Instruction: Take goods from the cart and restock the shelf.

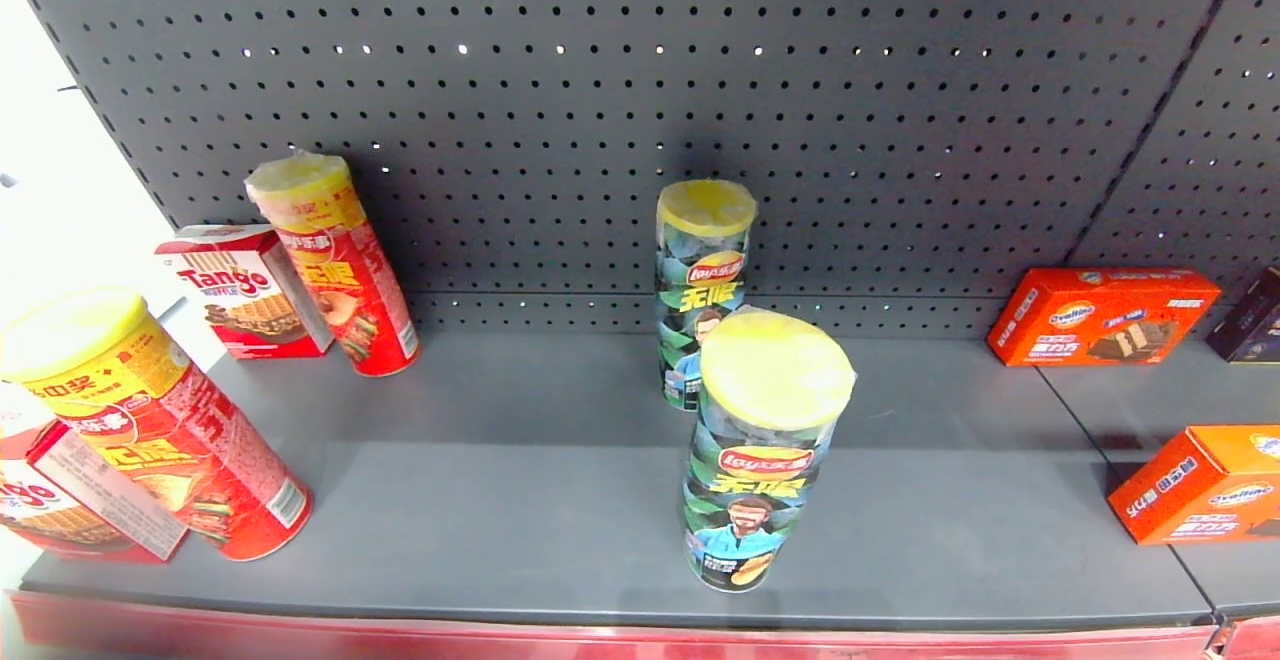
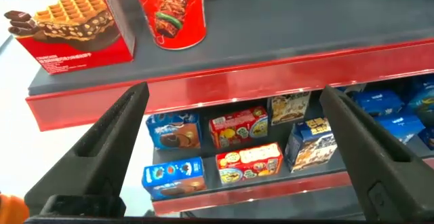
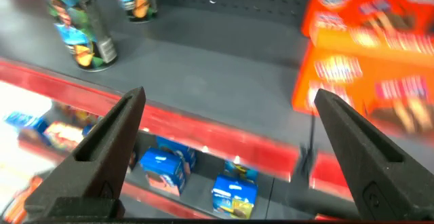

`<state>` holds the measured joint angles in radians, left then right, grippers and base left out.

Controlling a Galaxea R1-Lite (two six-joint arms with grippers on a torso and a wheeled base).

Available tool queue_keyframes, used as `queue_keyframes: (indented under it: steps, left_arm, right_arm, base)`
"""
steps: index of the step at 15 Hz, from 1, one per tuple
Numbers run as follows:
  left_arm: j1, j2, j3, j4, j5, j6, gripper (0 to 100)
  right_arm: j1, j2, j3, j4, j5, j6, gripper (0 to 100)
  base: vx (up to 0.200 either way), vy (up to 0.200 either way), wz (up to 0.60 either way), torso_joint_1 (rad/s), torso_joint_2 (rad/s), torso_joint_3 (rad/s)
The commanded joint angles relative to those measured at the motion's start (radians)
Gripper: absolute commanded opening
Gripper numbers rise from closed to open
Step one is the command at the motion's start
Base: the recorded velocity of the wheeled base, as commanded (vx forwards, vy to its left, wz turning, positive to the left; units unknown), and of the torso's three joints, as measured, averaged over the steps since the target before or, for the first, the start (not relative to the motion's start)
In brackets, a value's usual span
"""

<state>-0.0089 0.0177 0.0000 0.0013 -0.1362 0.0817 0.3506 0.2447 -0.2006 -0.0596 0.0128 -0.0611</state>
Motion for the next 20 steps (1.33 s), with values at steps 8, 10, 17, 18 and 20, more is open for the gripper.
queue_keyframes:
  steps: [8,10,17,18,20]
  left_arm:
    - [0.004,-0.008,0.0,0.0,0.0,0.001,100]
    - [0.004,-0.008,0.0,0.0,0.0,0.001,100]
    - [0.006,-0.008,0.0,0.0,0.0,0.0,100]
    - [0.004,-0.01,0.0,0.0,0.001,0.0,100]
    - [0.006,-0.01,0.0,0.0,0.001,-0.002,100]
  right_arm:
    - [0.217,0.811,-0.29,-0.164,0.053,-0.089,100]
    - [0.264,0.903,-0.335,-0.166,0.053,-0.089,100]
    - [0.304,1.078,-0.457,-0.204,0.042,-0.092,100]
    - [0.304,1.096,-0.474,-0.204,0.042,-0.092,100]
    - [0.311,1.13,-0.507,-0.204,0.041,-0.094,100]
  base:
    - [0.0,0.0,0.0,0.0,0.0,0.0]
    - [0.0,0.0,0.0,0.0,0.0,0.0]
    - [0.0,0.0,0.0,0.0,0.0,0.0]
    - [0.0,0.0,0.0,0.0,0.0,0.0]
    - [0.0,0.0,0.0,0.0,0.0,0.0]
